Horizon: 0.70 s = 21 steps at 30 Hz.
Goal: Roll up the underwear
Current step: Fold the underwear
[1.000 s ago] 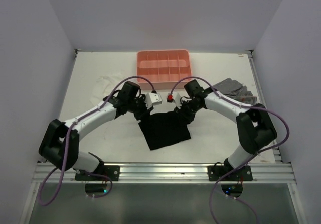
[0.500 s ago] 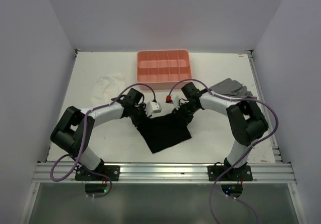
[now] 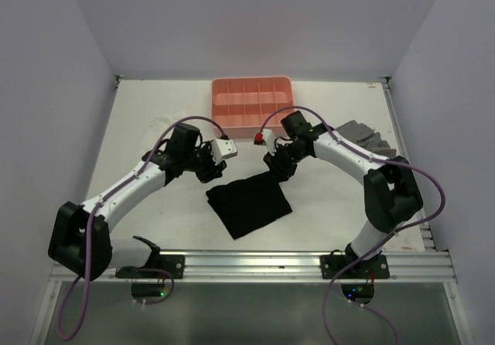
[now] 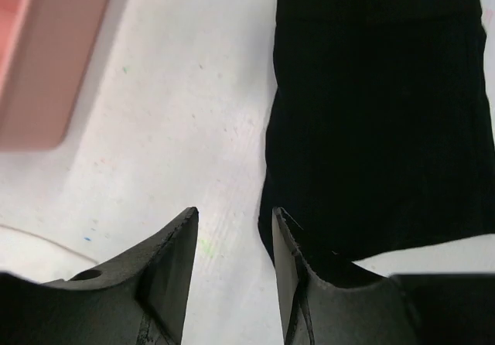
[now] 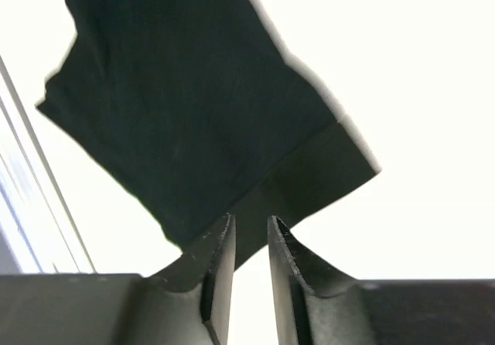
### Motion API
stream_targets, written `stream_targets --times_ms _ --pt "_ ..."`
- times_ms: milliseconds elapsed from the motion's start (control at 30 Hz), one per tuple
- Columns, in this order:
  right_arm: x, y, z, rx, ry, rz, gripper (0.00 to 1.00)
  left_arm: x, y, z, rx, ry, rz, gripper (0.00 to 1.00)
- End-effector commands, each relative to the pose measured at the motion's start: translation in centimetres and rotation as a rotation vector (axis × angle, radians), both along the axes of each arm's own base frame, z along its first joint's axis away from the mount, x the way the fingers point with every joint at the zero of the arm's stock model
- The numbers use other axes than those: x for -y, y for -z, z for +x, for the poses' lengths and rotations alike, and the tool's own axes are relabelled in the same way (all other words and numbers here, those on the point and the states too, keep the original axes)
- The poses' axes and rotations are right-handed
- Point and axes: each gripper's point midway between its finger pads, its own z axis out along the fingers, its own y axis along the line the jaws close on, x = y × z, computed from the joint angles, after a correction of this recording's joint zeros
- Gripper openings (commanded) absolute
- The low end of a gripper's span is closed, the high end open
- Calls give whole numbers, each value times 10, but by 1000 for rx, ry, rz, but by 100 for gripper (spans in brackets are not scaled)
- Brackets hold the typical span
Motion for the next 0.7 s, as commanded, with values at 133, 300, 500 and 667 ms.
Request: stream_targets --times_ms 133,300,500,667 --pt "-38 -29 52 74 73 123 21 16 -7 0 -53 58 -48 35" --pt "-40 8 60 4 88 73 14 1 32 -22 -159 69 35 22" --pt "-26 68 54 -73 117 -50 12 -25 81 -47 -284 74 173 18" --pt "-21 77 70 -52 164 -110 12 -33 113 -46 -350 40 245 17"
